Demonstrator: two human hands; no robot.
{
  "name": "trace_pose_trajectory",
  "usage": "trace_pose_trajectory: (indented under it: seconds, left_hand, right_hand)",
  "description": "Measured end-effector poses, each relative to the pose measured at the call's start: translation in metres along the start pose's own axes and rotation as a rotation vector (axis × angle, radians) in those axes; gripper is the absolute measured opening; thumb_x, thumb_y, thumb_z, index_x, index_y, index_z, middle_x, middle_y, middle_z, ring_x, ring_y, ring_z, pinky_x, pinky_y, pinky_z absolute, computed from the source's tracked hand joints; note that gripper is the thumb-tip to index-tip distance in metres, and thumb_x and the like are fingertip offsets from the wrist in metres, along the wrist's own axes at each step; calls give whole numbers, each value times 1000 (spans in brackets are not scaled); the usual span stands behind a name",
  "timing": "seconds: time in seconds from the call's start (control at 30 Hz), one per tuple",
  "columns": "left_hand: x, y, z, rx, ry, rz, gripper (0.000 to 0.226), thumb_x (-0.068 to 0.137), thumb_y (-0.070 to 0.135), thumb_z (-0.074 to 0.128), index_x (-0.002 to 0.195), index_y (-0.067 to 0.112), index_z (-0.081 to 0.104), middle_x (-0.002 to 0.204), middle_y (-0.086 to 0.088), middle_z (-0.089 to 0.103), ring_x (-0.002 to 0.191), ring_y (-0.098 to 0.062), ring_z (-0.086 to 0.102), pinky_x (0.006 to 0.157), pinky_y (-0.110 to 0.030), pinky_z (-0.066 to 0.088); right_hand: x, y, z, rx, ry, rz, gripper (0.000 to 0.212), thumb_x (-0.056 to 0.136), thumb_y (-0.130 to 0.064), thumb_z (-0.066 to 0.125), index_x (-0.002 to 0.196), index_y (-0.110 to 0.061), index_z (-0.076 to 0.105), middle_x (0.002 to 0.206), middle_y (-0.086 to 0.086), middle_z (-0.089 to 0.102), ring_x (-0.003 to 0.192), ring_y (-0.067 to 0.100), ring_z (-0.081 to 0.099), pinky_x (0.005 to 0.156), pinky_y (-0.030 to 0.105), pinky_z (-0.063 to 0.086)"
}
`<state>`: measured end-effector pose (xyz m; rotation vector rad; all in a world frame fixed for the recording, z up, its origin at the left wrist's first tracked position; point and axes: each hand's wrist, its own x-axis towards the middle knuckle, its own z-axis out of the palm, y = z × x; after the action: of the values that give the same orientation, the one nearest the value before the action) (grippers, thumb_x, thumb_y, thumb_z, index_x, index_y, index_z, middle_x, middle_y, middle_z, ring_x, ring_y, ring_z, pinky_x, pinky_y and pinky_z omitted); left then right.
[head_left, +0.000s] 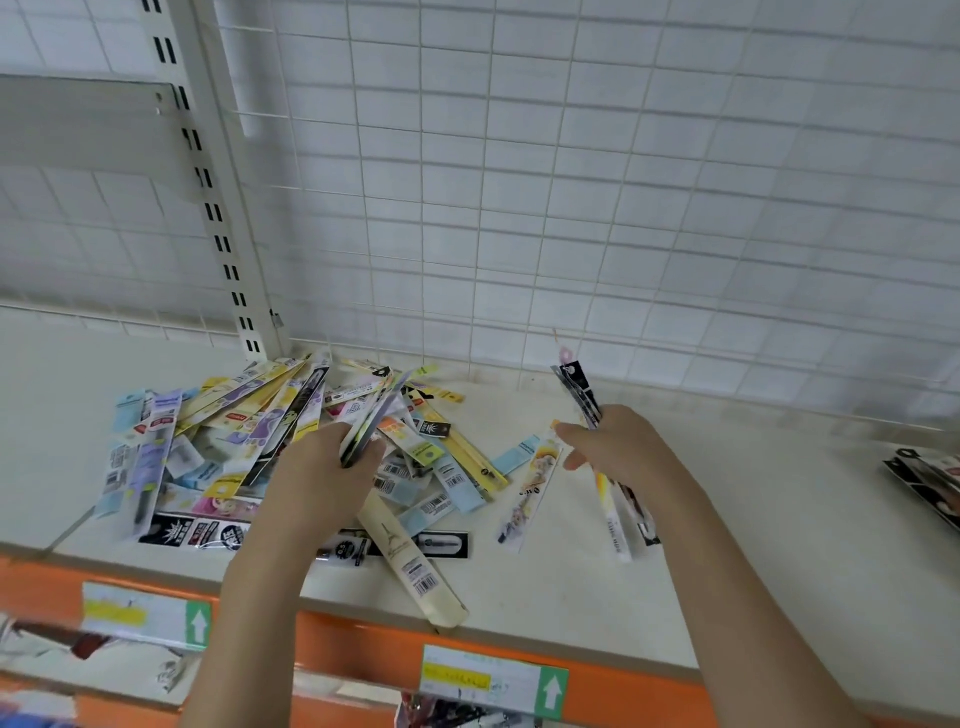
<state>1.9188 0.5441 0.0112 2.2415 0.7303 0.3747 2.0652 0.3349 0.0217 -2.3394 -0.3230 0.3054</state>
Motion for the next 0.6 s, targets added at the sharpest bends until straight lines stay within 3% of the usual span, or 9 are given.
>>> trace_pose_trajectory:
  seconds: [0.13, 0.23, 0.3, 0.4, 0.57, 0.6]
  left_hand:
    - [-1, -3, -1, 0, 6, -3, 33, 92, 29, 52, 86, -2, 58, 83, -24, 67, 78, -39, 63, 72, -46, 52]
    - [-1, -6, 0, 1, -3, -5, 33, 92, 31, 52, 87, -1, 59, 83, -23, 67, 71, -36, 63, 72, -46, 53]
    - [-1, -8, 0, -7, -3, -15, 33, 92, 31, 52, 88, 0, 59, 83, -23, 67, 65, -31, 58, 71, -46, 53]
    - [-1, -9, 0, -3, 3, -13, 32, 92, 32, 52, 89, 1, 60, 83, -22, 67, 68, -33, 60, 71, -45, 53]
    - [-2, -9, 1, 3, 3, 29, 30, 93, 30, 51, 86, 2, 60, 82, -20, 67, 74, -35, 63, 67, -42, 52]
    - [-2, -9, 1, 1, 1, 35, 30, 93, 30, 51, 85, 2, 60, 81, -20, 67, 74, -36, 63, 67, -42, 52]
  right_hand:
    - [-3, -6, -3, -4, -60, -4, 32, 89, -34, 58, 85, -4, 64, 41, -10, 50, 43, 11, 39, 47, 21, 32]
    - [-5, -7, -3, 58, -82, -4, 31, 82, -39, 66, 82, -9, 58, 63, 4, 50, 58, 21, 47, 58, 28, 32]
    - [-7, -4, -2, 117, -81, -28, 35, 80, -38, 70, 85, -4, 60, 65, 5, 59, 62, 22, 57, 63, 28, 36]
    - [-10, -3, -1, 103, -9, -83, 29, 82, -37, 68, 78, -13, 52, 61, -1, 53, 52, 14, 46, 54, 23, 32]
    - [-10, -1, 2, 71, 14, -79, 46, 86, -43, 61, 60, -16, 36, 56, 8, 51, 45, 13, 37, 50, 24, 29]
    - [-9, 0, 3, 57, 7, -72, 46, 87, -44, 60, 60, -15, 37, 58, 12, 57, 44, 13, 36, 50, 25, 30]
